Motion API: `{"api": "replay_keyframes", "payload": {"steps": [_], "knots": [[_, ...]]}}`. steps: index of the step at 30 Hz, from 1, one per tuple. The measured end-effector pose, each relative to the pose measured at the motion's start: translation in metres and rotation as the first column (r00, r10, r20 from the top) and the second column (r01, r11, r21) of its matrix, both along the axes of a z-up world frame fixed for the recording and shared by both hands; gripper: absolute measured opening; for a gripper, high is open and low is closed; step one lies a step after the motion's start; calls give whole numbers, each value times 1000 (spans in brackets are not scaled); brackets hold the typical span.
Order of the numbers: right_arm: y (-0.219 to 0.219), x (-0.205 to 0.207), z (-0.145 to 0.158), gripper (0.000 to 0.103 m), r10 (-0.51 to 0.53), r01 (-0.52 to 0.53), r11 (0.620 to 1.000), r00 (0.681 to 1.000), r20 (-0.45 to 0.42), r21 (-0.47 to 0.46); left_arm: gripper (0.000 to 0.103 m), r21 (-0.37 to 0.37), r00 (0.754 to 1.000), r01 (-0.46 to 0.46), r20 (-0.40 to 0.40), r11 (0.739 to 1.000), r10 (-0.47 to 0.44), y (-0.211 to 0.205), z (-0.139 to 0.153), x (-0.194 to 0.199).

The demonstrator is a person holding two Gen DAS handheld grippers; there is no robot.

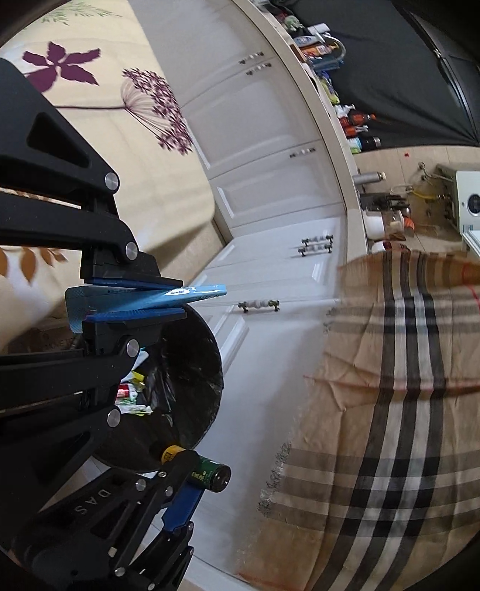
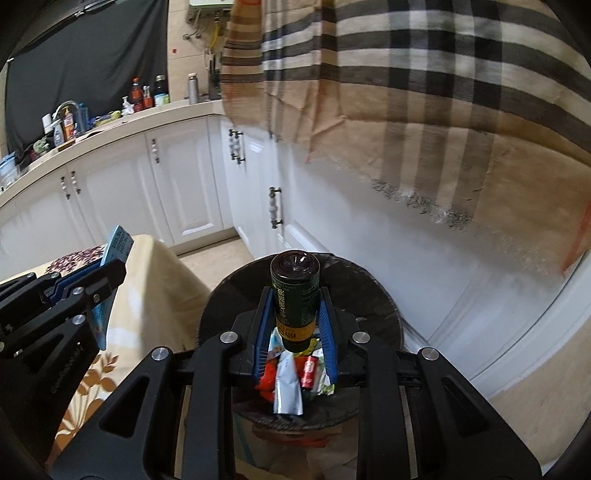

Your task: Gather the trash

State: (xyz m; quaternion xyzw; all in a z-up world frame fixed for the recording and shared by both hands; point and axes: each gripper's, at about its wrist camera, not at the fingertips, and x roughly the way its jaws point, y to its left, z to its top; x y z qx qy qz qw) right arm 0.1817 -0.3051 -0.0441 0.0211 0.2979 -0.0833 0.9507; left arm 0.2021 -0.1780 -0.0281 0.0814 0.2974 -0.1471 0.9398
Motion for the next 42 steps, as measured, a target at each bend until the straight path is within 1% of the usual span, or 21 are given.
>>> {"api": "replay_keyframes", "payload": {"steps": [8,18,21,23,24,25,26,27,30,34,37,42], "knots": [[-19,13,-11,23,-46,46,999,999,-8,1,11,10,1000,8,-9,1000,-8,-21,-10,23],[-30,26,-20,23,-77,77,997,997,-6,-8,11,17,1000,13,-10,1000,-13,-33,-18,40],[-32,32,-24,23,-84,84,996,996,-10,-15,12,21,1000,22,-19,1000,-21,-38,-22,44],[-33,37,-26,30,-92,91,996,996,-14,-19,22,27,999,25,-25,999,-25,-40,-25,47],[-33,38,-27,40,-101,101,995,995,-12,-20,34,29,999,27,-28,999,-26,-41,-26,49],[-33,39,-28,42,-112,112,994,994,-9,-18,46,33,999,24,-28,999,-23,-41,-27,49],[-34,38,-28,42,-118,118,993,993,-8,-16,51,33,999,21,-26,999,-20,-40,-28,48],[-34,38,-29,42,-123,123,992,992,-9,-15,53,31,1000,20,-24,999,-19,-39,-28,48],[-33,35,-28,42,-128,128,992,992,-6,-19,54,38,1000,17,-25,999,-16,-38,-28,47],[-29,25,-27,43,-128,128,992,992,-8,-21,58,25,1000,6,-21,1000,-5,-30,-24,43],[-25,16,-23,48,-128,128,992,992,-8,-17,64,18,1000,-7,-9,1000,8,-19,-19,36],[-11,-1,-17,48,-111,111,994,994,-4,-21,67,7,1000,-29,-8,1000,29,3,-15,19]]}}
